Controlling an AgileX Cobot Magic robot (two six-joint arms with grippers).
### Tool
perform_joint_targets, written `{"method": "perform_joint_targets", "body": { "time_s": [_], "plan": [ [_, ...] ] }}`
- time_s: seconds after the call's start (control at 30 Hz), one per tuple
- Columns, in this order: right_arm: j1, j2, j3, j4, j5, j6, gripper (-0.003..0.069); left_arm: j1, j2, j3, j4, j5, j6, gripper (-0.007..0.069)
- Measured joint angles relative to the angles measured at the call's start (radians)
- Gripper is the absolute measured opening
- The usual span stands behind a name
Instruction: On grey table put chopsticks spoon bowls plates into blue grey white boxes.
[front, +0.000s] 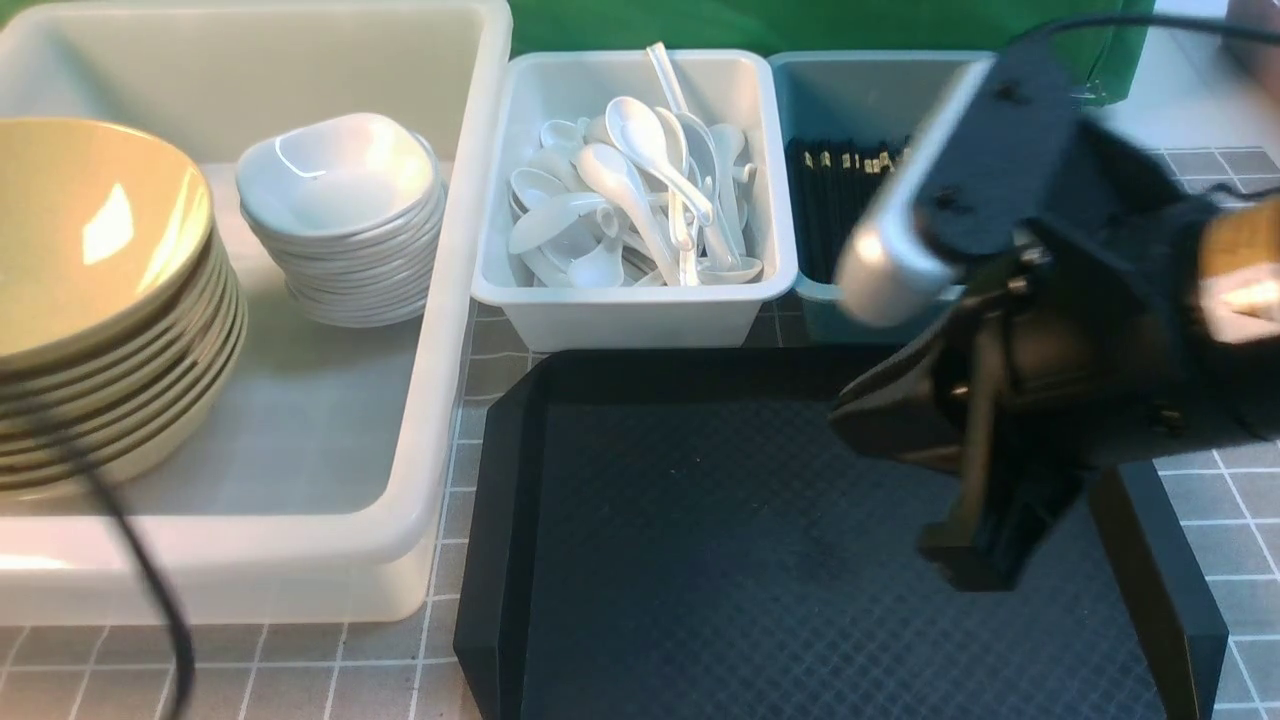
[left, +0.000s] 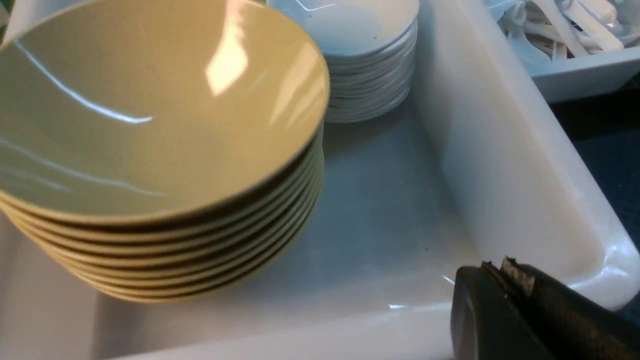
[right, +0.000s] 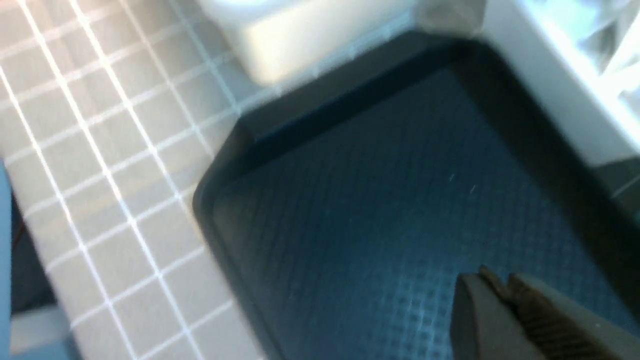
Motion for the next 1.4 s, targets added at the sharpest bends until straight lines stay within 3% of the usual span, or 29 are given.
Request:
{"method": "perform_joint_targets", "body": {
  "time_s": [0.13, 0.43, 0.93, 1.3, 1.4],
  "plan": [
    [0.000, -0.133, 0.104, 0.001, -0.171, 0.000, 0.0098, 0.000, -0.154, 0.158, 0.000, -0.072, -0.002, -0.0011],
    [0.000, -0.395, 0.296, 0.007, -0.489, 0.000, 0.0097, 0.000, -0.322, 0.280, -0.002, -0.117, -0.003, -0.0011],
    [0.000, -0.428, 0.317, 0.007, -0.315, 0.000, 0.0111, 0.000, -0.333, 0.326, -0.032, -0.107, -0.003, -0.0011],
    [0.000, -0.428, 0.317, 0.007, -0.307, 0.000, 0.0120, 0.000, -0.333, 0.325, -0.032, -0.107, -0.003, -0.0011],
    [0.000, -0.441, 0.351, 0.018, -0.370, 0.030, 0.0097, 0.000, -0.333, 0.325, -0.032, -0.107, -0.003, -0.0011]
  ]
}}
